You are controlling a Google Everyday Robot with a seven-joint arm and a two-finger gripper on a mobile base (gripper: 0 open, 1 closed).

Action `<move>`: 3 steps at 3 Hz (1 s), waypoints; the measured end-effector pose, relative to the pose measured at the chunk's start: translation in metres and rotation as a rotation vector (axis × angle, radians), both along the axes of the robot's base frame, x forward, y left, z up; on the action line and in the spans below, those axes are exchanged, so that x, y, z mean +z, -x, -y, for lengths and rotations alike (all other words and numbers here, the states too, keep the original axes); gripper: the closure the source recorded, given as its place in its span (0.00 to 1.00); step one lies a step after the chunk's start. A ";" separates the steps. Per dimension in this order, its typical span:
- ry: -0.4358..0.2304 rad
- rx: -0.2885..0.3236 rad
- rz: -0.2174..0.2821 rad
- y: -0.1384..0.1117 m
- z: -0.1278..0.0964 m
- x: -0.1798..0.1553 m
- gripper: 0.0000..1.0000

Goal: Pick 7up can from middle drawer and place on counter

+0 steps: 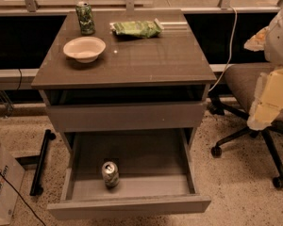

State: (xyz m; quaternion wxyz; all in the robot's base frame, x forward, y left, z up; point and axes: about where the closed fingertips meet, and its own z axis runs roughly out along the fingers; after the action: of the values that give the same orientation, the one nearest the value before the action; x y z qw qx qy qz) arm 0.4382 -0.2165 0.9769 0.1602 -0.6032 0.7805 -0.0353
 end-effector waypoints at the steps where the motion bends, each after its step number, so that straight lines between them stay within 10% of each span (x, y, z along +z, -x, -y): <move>1: 0.000 0.000 0.000 0.000 0.000 0.000 0.00; 3: -0.190 0.005 0.074 -0.024 -0.041 -0.033 0.00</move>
Offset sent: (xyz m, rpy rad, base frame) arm 0.0301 0.0386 -0.0351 0.2429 -0.0953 -0.0639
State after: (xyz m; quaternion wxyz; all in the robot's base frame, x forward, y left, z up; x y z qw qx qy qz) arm 0.4617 -0.1757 0.9442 0.2456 -0.5856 0.7724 0.0171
